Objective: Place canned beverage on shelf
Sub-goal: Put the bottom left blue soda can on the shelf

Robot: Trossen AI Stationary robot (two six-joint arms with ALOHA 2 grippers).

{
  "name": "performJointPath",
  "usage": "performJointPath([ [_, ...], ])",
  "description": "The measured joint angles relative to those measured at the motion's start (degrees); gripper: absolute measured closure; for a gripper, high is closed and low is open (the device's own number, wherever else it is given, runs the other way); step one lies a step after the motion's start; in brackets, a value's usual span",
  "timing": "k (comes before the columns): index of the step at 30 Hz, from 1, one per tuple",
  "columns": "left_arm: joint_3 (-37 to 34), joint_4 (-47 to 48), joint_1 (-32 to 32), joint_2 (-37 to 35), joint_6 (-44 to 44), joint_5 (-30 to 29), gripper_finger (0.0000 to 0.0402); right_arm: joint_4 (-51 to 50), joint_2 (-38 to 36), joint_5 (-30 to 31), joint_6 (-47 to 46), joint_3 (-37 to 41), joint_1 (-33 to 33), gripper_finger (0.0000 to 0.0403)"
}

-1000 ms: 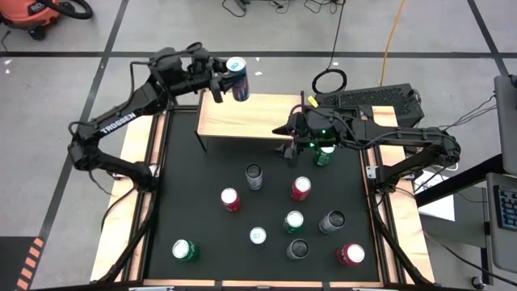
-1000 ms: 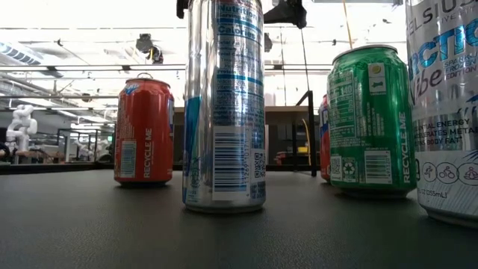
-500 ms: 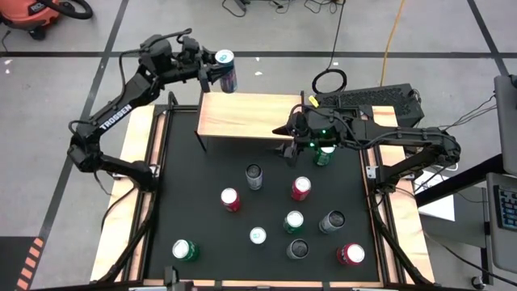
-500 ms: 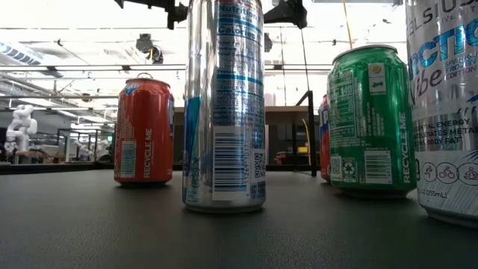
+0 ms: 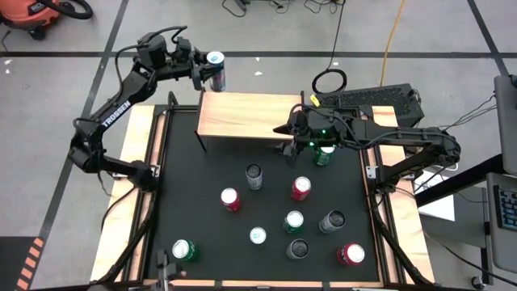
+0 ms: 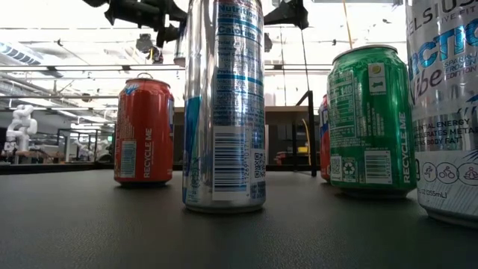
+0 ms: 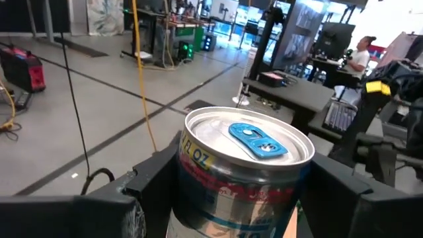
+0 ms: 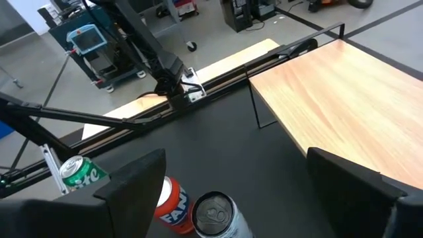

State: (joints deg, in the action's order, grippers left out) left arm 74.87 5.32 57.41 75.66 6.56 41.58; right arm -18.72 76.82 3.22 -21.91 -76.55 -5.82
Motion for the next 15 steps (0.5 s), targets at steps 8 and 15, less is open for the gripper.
performJointPath([
  [8, -5.45, -2.16, 2.66, 0.02, -2.97, 4.11, 0.0142, -0.02, 0.02, 0.17, -2.14, 0.0, 0.0, 0.0057],
  [15, -10.18, -4.06, 5.15, 0.27, -4.92, 5.38, 0.0142, 0.02, 0.21, 0.18, -2.97, 0.0, 0.0, 0.0057],
])
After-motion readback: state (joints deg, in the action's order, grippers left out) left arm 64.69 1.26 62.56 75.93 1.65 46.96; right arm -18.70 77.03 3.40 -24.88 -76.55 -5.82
